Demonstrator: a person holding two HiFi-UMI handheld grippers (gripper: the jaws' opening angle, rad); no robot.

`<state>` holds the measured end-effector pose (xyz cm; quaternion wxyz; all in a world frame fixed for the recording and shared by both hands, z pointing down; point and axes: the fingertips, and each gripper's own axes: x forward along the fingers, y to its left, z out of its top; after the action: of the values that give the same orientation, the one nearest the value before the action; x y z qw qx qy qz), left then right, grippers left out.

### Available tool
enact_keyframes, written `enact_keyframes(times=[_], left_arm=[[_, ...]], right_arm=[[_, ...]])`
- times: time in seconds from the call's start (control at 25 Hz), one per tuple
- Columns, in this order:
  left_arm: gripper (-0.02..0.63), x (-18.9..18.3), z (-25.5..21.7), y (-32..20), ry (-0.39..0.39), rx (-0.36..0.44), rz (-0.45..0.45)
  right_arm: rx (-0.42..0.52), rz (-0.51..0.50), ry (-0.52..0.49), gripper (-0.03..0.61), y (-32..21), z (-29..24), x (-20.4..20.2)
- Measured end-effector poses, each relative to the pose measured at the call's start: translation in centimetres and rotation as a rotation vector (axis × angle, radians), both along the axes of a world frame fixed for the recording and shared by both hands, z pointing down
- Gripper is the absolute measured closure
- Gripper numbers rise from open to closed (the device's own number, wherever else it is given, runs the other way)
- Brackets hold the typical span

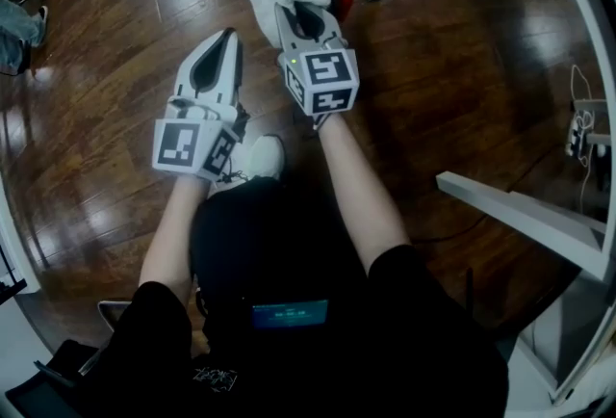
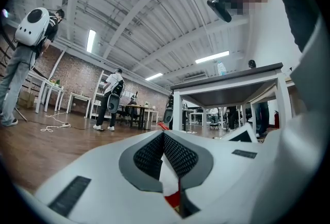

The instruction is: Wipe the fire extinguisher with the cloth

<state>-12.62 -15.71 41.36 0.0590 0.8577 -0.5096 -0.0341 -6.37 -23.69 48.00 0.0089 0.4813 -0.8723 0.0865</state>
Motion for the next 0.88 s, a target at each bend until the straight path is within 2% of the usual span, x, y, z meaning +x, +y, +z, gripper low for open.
enact_keyframes(times=[0.16, 0.24, 0.44, 0.52, 0.6, 0.68, 0.88], left_arm=[[0.614, 0.3, -0.2, -0.2, 0.001, 0.009, 0.017], [0.615, 0.2, 0.0, -0.3, 0.005, 0.003, 0.014], [0.614, 0.3, -0.2, -0.3, 0.010, 0.007, 0.022], [0.614, 0.2, -0.2, -0.2, 0.009, 0.008, 0.023], [0.614, 0.1, -0.2, -0.4, 0.013, 0.006, 0.020], [0.614, 0.1, 0.0, -0.5, 0.018, 0.002, 0.020], [0.614, 0.7, -0.4, -0.6, 0.018, 0.018, 0.028]], right_arm=[[-0.092, -0.044, 0.091, 0.508, 0.1, 6.0, -1.6], [-0.178, -0.055, 0.116, 0.508, 0.4, 10.3, -1.9], [-0.450, -0.021, 0.229, 0.508, 2.3, 22.4, 0.9], [-0.501, -0.006, 0.260, 0.508, 3.3, 24.7, 2.4], [-0.502, -0.022, 0.257, 0.508, 4.0, 25.1, 3.0], [-0.456, -0.063, 0.220, 0.508, 4.4, 23.8, 2.8], [-0.224, -0.145, 0.076, 0.506, 6.1, 14.7, 2.7]])
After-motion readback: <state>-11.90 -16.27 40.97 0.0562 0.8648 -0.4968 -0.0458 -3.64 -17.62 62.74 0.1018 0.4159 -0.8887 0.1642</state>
